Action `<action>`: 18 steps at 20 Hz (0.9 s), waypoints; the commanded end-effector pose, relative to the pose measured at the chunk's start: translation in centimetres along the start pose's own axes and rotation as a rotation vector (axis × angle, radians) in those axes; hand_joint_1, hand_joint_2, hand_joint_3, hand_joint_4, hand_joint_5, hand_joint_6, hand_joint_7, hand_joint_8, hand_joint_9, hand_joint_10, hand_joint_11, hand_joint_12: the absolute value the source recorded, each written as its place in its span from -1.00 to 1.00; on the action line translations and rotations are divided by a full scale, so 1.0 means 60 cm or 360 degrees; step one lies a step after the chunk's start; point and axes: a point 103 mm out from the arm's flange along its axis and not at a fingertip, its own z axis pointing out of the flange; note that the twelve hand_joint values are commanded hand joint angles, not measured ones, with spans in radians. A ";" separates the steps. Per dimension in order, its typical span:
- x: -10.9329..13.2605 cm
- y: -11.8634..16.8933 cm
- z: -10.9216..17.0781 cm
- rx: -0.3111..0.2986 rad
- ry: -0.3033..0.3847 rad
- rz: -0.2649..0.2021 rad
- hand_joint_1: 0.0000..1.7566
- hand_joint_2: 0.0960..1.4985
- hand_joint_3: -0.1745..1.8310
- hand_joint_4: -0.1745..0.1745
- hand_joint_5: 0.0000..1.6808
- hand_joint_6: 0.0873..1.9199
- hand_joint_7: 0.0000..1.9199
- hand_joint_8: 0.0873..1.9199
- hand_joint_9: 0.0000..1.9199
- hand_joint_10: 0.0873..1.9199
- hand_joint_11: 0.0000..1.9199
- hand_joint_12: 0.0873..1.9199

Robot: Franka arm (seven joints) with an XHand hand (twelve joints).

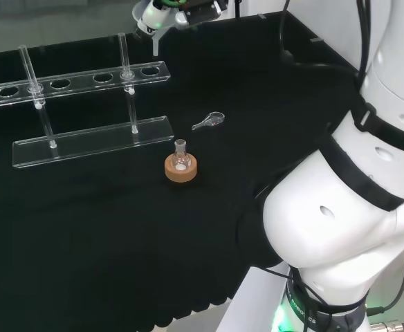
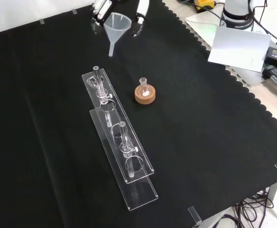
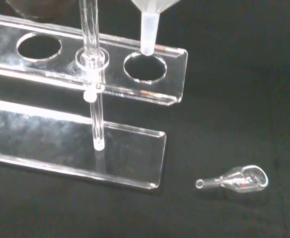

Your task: Put the funnel back on the funnel stand.

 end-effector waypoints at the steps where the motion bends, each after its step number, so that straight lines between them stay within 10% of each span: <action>1: -0.003 0.066 0.006 0.0015 0.0041 -0.0039 -0.07 0.48 -1.00 0.27 -0.01 -0.65 -0.41 -0.42 -0.09 -0.64 -0.24 0.23; 18: -0.013 0.153 0.072 0.0110 0.0116 -0.0056 -0.08 0.47 -1.00 0.25 -0.01 -0.63 -0.41 -0.41 -0.09 -0.64 -0.24 0.23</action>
